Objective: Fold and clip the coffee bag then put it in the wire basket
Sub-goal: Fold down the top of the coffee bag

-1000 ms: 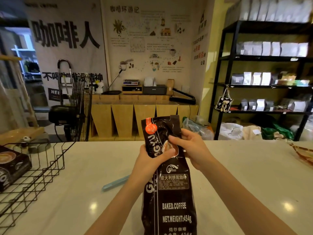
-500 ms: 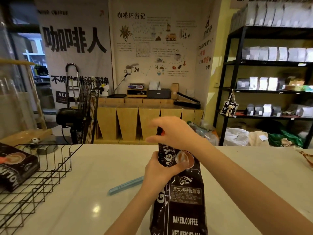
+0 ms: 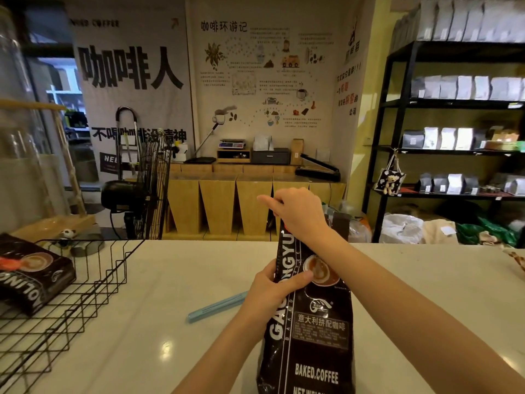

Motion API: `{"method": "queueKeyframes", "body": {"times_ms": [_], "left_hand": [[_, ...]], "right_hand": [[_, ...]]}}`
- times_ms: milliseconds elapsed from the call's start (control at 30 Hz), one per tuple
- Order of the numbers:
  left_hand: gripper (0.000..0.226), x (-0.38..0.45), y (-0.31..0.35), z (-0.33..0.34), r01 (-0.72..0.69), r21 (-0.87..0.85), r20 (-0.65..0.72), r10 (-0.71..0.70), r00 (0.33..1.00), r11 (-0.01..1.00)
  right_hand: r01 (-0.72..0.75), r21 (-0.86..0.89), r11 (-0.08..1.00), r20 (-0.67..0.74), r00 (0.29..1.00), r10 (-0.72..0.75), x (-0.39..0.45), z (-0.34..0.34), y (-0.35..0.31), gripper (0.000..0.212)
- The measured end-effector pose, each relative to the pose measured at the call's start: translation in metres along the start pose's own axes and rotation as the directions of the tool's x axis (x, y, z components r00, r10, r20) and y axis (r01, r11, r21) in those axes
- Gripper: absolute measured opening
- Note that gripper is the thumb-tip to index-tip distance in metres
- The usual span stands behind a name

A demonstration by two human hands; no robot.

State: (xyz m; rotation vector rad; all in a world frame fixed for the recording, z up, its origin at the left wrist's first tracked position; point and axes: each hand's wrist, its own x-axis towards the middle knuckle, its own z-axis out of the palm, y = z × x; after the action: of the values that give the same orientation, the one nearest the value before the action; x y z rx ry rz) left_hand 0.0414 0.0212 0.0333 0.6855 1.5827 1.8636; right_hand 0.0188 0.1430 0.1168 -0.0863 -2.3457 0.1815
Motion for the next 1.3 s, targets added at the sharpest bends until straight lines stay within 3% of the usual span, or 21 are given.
{"method": "queueKeyframes", "body": {"times_ms": [200, 267, 433, 567, 633, 733, 833, 933, 1067, 1200, 1300], "left_hand": [[0.038, -0.003, -0.002, 0.000, 0.001, 0.012, -0.010, -0.001, 1.000, 1.000], [0.032, -0.003, -0.003, 0.000, 0.011, 0.019, -0.018, -0.011, 1.000, 1.000], [0.027, -0.004, -0.005, 0.001, -0.011, 0.008, -0.042, 0.011, 0.999, 1.000], [0.025, -0.005, -0.004, 0.000, -0.028, -0.010, -0.031, 0.028, 0.999, 1.000], [0.024, -0.006, -0.003, 0.000, -0.039, -0.010, -0.008, 0.039, 0.999, 0.999], [0.023, -0.008, -0.001, 0.001, -0.052, -0.007, 0.019, 0.052, 0.998, 0.999], [0.026, -0.008, 0.000, 0.002, -0.051, -0.017, 0.018, 0.051, 0.999, 0.999], [0.030, -0.008, -0.002, 0.001, -0.041, -0.032, 0.001, 0.041, 0.999, 0.999], [0.036, -0.005, -0.001, -0.002, 0.001, -0.058, 0.001, -0.001, 1.000, 0.998], [0.031, 0.006, 0.005, -0.008, 0.057, -0.085, -0.042, -0.061, 0.997, 0.995], [0.025, 0.014, 0.008, -0.013, 0.061, -0.093, -0.052, -0.066, 0.996, 0.994]], "right_hand": [[-0.062, -0.114, 0.992, -0.185, 0.982, 0.040, -0.003, 0.018, -0.001, 0.046], [-0.061, -0.161, 0.985, -0.186, 0.982, 0.030, -0.005, 0.023, -0.002, 0.040], [-0.104, -0.254, 0.962, -0.060, 0.994, 0.092, -0.001, 0.030, 0.001, 0.031], [-0.220, -0.174, 0.960, -0.032, 0.975, 0.218, 0.000, 0.030, 0.000, 0.028], [-0.332, -0.102, 0.938, 0.062, 0.939, 0.339, 0.003, 0.028, 0.003, 0.026], [-0.503, -0.019, 0.864, 0.302, 0.821, 0.484, 0.013, 0.029, 0.012, 0.028], [-0.548, 0.016, 0.836, 0.356, 0.784, 0.508, 0.017, 0.029, 0.015, 0.029], [-0.497, 0.047, 0.866, 0.320, 0.829, 0.458, 0.017, 0.027, 0.010, 0.029], [-0.288, 0.004, 0.958, 0.249, 0.928, 0.278, 0.015, 0.013, -0.002, 0.037], [-0.072, -0.038, 0.997, 0.296, 0.952, 0.080, 0.008, -0.013, -0.014, 0.038], [0.024, -0.063, 0.998, 0.170, 0.985, -0.013, -0.010, -0.026, -0.007, 0.042]]}}
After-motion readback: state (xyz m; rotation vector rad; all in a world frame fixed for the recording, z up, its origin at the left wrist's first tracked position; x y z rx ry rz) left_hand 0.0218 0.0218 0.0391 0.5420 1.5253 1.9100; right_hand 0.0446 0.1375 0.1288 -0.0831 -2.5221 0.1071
